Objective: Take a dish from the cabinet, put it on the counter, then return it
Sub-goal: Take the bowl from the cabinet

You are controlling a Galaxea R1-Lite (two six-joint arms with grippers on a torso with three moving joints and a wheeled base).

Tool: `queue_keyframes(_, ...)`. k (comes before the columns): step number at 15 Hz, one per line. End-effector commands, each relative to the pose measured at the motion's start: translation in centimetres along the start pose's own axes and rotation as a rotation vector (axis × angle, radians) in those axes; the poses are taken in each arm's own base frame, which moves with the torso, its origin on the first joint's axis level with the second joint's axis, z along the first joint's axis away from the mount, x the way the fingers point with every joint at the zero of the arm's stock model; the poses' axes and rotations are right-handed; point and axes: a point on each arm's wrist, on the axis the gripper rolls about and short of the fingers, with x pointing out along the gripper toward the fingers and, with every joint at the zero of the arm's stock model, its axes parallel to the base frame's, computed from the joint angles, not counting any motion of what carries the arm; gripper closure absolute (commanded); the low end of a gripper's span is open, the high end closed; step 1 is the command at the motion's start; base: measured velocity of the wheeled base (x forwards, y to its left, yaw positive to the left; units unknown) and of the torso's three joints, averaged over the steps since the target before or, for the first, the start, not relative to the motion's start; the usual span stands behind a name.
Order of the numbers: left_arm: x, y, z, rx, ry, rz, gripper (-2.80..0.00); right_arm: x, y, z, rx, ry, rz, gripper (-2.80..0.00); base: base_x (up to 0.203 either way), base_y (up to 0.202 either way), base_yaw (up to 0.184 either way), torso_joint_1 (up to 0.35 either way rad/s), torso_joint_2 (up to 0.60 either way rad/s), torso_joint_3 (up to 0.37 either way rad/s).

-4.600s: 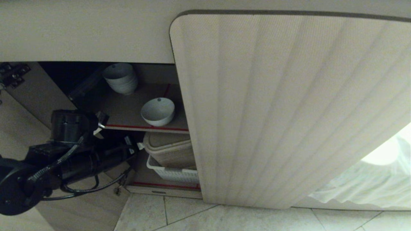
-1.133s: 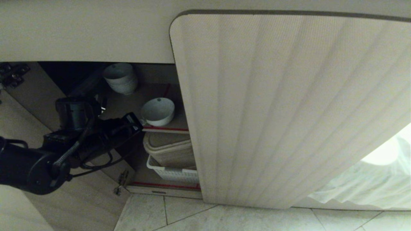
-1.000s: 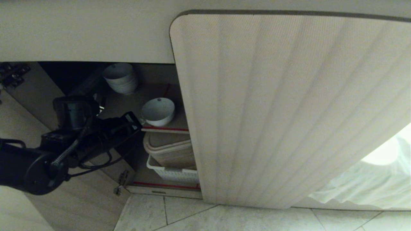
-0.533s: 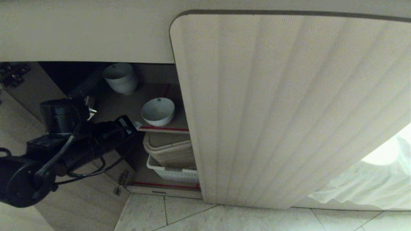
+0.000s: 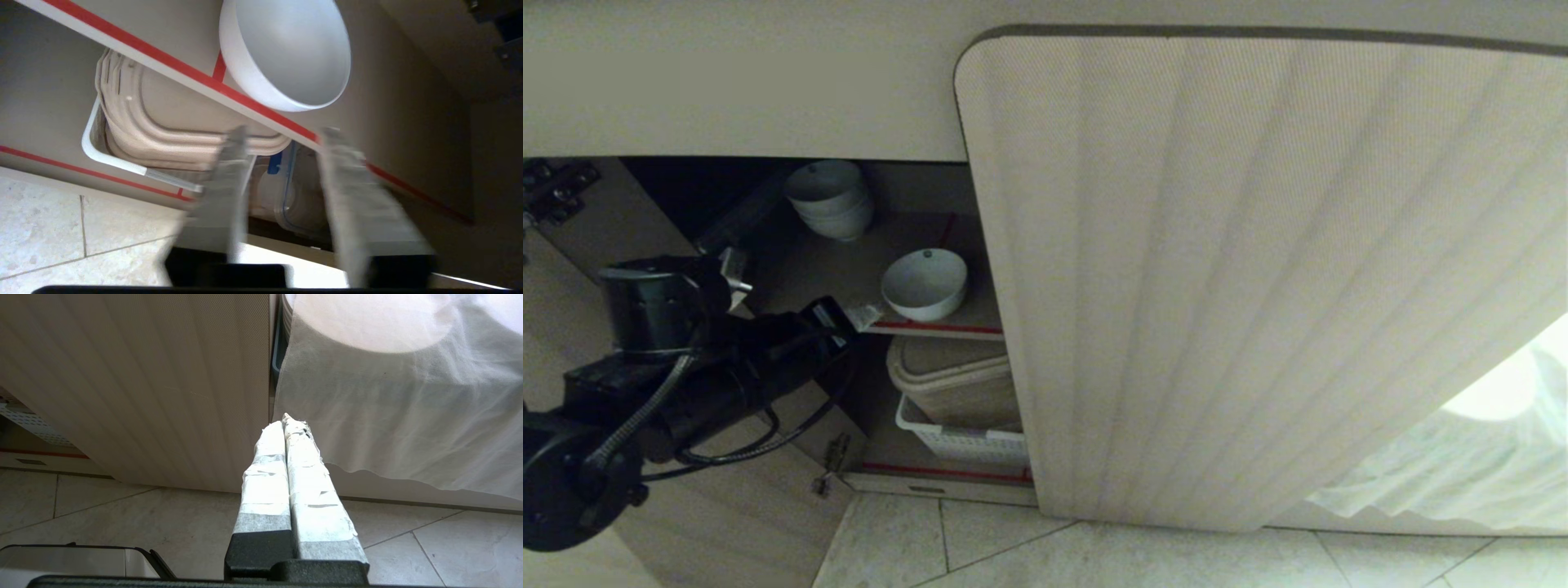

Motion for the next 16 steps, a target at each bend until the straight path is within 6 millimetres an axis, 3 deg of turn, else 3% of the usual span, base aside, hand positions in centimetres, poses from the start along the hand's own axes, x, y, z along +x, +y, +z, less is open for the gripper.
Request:
queue_keyframes(1, -0.35, -0.23, 0.25, -0.004, -0.015, -0.01, -2.8, 0.0, 0.0, 0.0, 0.0, 0.0, 0.001, 0.0, 0.0, 0.0, 0.0, 0.0, 0.0, 0.0)
queue_keyframes(16, -0.76, -0.29, 0.29, -0.003, -0.019, -0.014, -2.8, 0.0, 0.0, 0.0, 0.0, 0.0, -0.001, 0.0, 0.0, 0.0, 0.0, 0.0, 0.0, 0.0)
